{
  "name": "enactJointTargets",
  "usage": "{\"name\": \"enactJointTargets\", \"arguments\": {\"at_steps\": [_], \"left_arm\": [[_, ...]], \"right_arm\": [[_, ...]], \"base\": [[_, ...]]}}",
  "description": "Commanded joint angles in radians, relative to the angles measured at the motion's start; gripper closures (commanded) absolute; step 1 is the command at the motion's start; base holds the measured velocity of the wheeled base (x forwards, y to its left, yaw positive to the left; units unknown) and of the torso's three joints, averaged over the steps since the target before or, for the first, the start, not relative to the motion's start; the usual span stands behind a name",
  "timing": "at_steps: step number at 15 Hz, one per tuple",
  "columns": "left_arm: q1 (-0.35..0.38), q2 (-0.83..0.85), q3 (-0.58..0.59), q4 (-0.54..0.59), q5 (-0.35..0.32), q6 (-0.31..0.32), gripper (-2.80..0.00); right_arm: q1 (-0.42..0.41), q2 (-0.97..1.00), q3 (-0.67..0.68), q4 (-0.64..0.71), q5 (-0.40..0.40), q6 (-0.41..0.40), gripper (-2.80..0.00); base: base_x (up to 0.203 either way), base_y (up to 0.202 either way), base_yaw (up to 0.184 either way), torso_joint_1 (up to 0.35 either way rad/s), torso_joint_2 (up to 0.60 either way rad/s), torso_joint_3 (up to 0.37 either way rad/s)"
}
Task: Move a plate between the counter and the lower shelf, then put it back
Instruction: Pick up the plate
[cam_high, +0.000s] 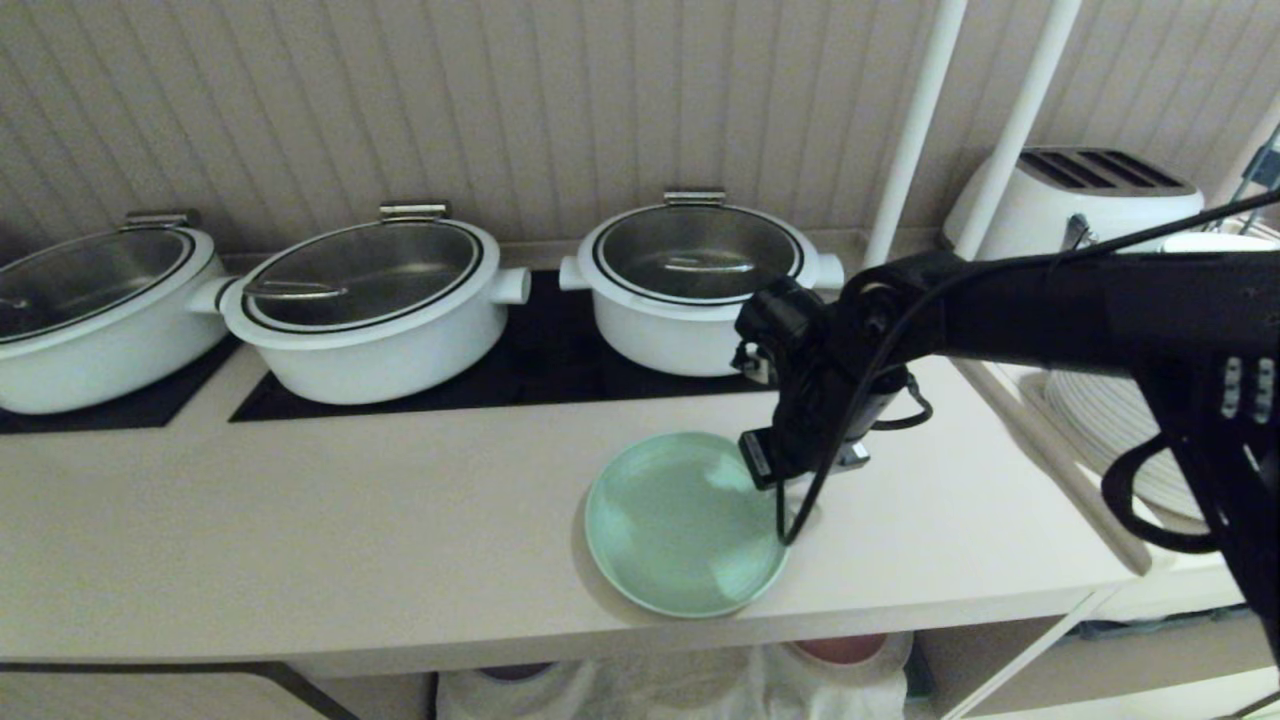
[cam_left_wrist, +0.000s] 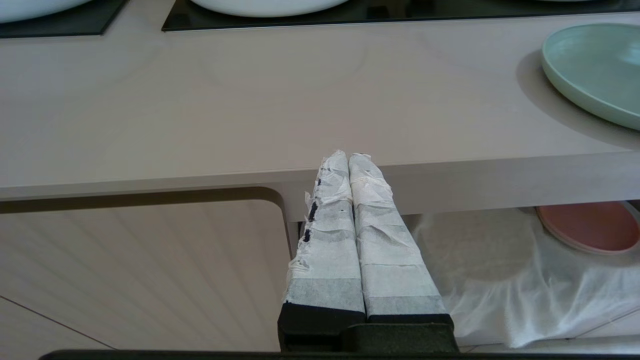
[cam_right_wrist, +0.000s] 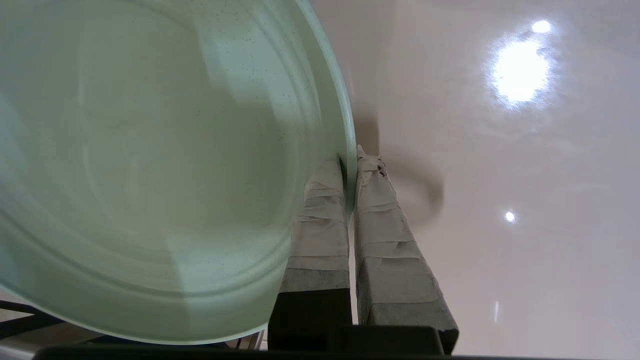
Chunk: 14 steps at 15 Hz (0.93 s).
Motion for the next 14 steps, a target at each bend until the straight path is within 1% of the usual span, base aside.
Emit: {"name": "enactJointTargets", "arguments": {"at_steps": [1,5,9,14], "left_arm": [[0.0,0.0,0.0,0.0,0.0,0.0,0.0],[0.0,0.0,0.0,0.0,0.0,0.0,0.0],[0.0,0.0,0.0,0.0,0.0,0.0,0.0],[0.0,0.0,0.0,0.0,0.0,-0.002,0.0]], "right_arm": [[-0.004,-0.012,0.004,0.005,0.001,0.003,0.0],[-0.025,-0.038,0.022,0.005,0.003,0.005,0.0],[-0.04,-0.081,0.079,0.003,0.004,0.005,0.0],[-0.08,-0.161,0.167,0.0,0.003,0.002,0.0]], "base": [[0.0,0.0,0.0,0.0,0.0,0.0],[0.0,0.0,0.0,0.0,0.0,0.0],[0.0,0.0,0.0,0.0,0.0,0.0],[0.0,0.0,0.0,0.0,0.0,0.0]]}}
